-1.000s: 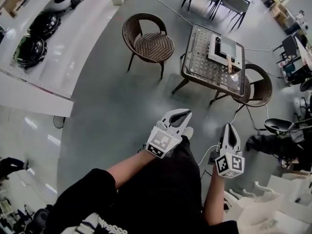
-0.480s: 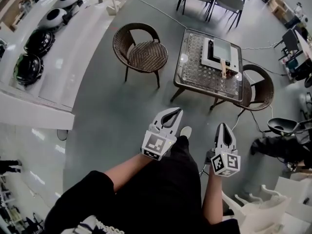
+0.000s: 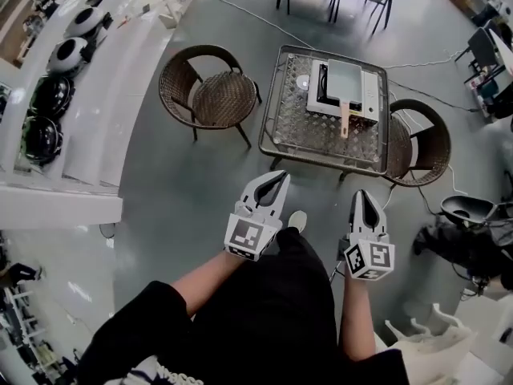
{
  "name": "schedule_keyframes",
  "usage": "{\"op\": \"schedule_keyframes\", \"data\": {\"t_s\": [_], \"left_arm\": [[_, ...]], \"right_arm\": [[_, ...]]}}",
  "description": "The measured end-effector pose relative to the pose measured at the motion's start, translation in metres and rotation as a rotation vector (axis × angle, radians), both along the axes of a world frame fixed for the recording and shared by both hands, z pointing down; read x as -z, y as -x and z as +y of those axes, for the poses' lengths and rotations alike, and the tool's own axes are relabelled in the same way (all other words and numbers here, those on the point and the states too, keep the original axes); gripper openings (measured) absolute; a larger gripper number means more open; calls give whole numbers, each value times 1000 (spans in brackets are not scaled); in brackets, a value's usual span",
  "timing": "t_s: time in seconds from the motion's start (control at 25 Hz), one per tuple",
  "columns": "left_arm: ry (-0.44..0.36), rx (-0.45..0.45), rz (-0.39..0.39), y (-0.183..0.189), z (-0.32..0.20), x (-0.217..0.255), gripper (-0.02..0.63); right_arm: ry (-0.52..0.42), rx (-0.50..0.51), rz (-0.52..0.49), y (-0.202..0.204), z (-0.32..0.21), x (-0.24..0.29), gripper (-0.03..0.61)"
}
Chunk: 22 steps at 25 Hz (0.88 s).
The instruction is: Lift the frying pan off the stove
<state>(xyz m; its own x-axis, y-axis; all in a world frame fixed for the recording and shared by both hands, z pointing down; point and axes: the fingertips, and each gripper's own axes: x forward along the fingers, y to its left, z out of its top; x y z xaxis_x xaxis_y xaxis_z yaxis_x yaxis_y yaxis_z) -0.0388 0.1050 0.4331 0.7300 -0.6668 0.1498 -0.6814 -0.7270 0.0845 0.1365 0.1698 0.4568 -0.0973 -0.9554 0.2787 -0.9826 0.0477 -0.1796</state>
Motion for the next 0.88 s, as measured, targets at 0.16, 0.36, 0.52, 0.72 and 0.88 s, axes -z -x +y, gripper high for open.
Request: {"op": "schedule_keyframes", "data": {"t_s": [0.16, 0.36, 0.52, 0.72, 0.88], "left_arm": [[0, 44, -21, -36, -26, -1, 8], [4, 9, 3, -89, -41, 6, 8], [-16, -19, -9, -125, -48, 14, 8], [-19, 15, -16, -144, -54, 16, 8], [-37, 11, -29, -151, -58, 21, 8]], "right_arm": [[14, 48, 3, -39, -34, -4, 32], [4, 43, -30, -77, -57, 0, 32], [9, 46, -67, -98, -62, -3, 32], [26, 72, -85, -111, -68, -9, 32], [1, 69, -94, -120, -76, -4, 32]]}}
